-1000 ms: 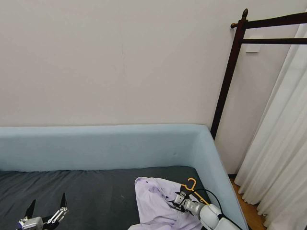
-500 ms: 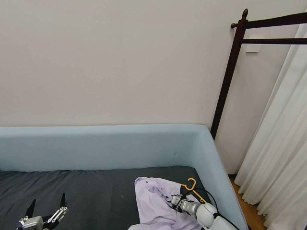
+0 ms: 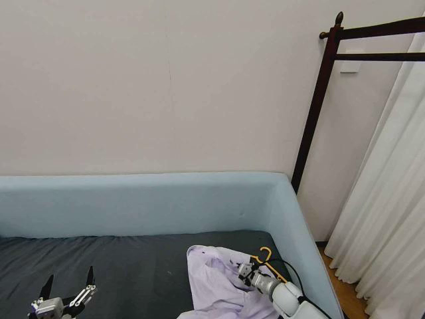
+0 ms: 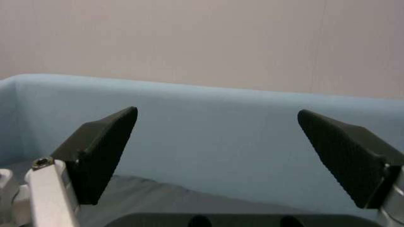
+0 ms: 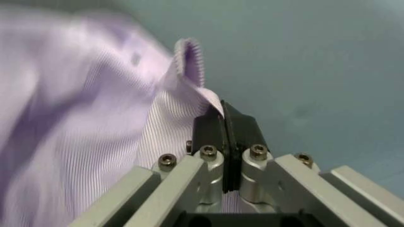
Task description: Pick up the clothes from the sofa and hang them on the clothes hanger.
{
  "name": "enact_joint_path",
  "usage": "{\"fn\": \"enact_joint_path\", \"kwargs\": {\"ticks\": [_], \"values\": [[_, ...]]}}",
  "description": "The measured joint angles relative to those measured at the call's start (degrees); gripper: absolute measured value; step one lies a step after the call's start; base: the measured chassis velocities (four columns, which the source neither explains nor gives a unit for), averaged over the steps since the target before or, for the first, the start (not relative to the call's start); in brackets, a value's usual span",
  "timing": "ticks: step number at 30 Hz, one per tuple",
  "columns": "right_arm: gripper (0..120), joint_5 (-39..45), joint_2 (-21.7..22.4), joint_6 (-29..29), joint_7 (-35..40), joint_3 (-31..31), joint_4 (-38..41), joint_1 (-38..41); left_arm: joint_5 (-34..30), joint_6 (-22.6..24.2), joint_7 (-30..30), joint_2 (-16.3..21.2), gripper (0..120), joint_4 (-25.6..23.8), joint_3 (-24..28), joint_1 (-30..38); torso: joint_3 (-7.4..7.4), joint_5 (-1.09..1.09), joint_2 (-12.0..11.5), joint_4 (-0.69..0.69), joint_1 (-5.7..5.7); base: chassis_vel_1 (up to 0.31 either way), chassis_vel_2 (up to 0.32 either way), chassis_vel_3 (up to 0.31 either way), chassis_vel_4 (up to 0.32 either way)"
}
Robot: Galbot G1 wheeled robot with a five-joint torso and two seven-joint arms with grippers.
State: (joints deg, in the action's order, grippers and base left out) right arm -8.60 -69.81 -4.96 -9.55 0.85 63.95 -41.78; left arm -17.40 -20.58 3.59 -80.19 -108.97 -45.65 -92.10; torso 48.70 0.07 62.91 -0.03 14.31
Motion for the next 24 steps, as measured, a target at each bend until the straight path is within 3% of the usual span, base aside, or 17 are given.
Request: {"fn": "enact_joint_path", "kwargs": {"ticks": [7,8,12,16,24], "values": [[0,22.29,6.25,-1.21,7.64,6.15,19.12,2.70,-7.46,-3.29,-5.37,2.60,100,1.87,3.87,1.44,-0.01,-0.01,0.01,0.01,0.00,0.000,0.000,0.000,0.000],[0,22.29,6.25,-1.21,7.64,6.15,19.12,2.70,-7.46,-3.29,-5.37,2.60,100,1.87,3.87,1.44,-0.01,-0.01,0.01,0.01,0.00,0.000,0.000,0.000,0.000],[0,28.43,8.58,-1.40,9.22,10.19,29.83,6.34,-11.16,-8.35,-17.09,4.60,100,6.82,5.48,3.77,-0.01,-0.02,0.01,0.01,0.00,0.000,0.000,0.000,0.000],[0,31.39,8.88,-1.96,8.32,11.25,34.90,9.32,-13.49,-10.33,-24.10,4.78,100,8.96,6.00,4.90,-0.01,-0.02,0.01,0.01,0.00,0.000,0.000,0.000,0.000],[0,38.62,10.18,-2.68,6.58,12.73,39.74,18.67,-15.58,-10.78,-28.07,5.26,100,10.04,6.11,6.15,0.00,-0.01,0.00,0.01,0.00,0.000,0.000,0.000,0.000]]}}
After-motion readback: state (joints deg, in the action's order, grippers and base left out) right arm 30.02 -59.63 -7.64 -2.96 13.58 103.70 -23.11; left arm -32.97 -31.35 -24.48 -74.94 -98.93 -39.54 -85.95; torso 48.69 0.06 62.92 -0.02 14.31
